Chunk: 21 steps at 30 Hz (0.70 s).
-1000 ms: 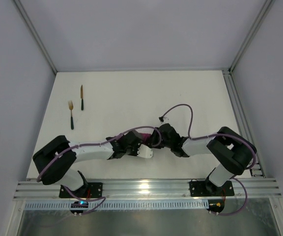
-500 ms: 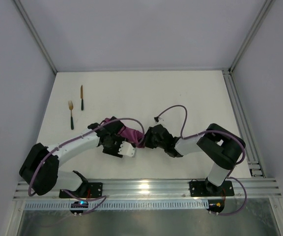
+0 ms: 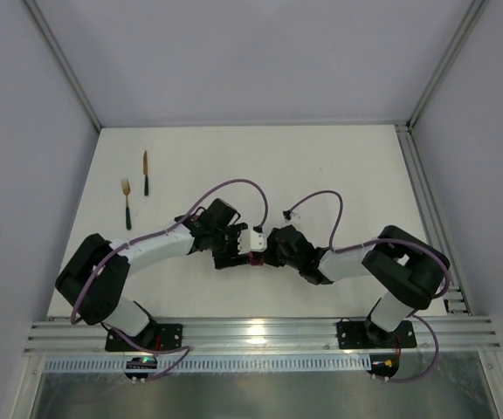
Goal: Fold the napkin into a case and place the utensils inside
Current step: Pick up the top corner of the smaller rectangle folded napkin from the center of the board.
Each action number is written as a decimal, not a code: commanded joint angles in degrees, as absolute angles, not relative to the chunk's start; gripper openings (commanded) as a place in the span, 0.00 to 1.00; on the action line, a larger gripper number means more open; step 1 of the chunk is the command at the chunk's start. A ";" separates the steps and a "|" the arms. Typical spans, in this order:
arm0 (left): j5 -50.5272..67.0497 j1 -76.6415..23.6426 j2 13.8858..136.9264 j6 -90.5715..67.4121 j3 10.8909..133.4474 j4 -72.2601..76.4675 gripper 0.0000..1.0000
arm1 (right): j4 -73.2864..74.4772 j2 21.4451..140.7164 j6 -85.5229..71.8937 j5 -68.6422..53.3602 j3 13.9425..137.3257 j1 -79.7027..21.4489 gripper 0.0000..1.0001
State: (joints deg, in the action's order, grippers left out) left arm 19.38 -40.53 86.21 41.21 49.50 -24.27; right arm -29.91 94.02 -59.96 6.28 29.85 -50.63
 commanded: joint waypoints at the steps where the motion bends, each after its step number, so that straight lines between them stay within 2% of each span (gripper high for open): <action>1: 17.23 -42.63 85.87 39.11 47.29 -16.62 0.66 | -29.45 90.71 -60.82 10.02 29.97 -51.24 0.05; 7: 18.72 -43.85 85.26 37.71 46.76 -14.77 0.62 | -28.30 90.79 -61.08 10.11 30.68 -51.68 0.05; 12: 13.72 -46.40 86.22 37.88 44.83 -11.17 0.59 | -28.65 90.61 -61.79 10.46 29.71 -51.68 0.05; 18: 11.17 -47.11 87.01 38.32 45.09 -9.06 0.50 | -28.57 90.27 -62.49 10.72 29.09 -51.68 0.05; 21: 10.72 -47.55 87.71 38.85 44.91 -9.14 0.40 | -28.39 90.26 -62.14 10.72 29.18 -51.68 0.05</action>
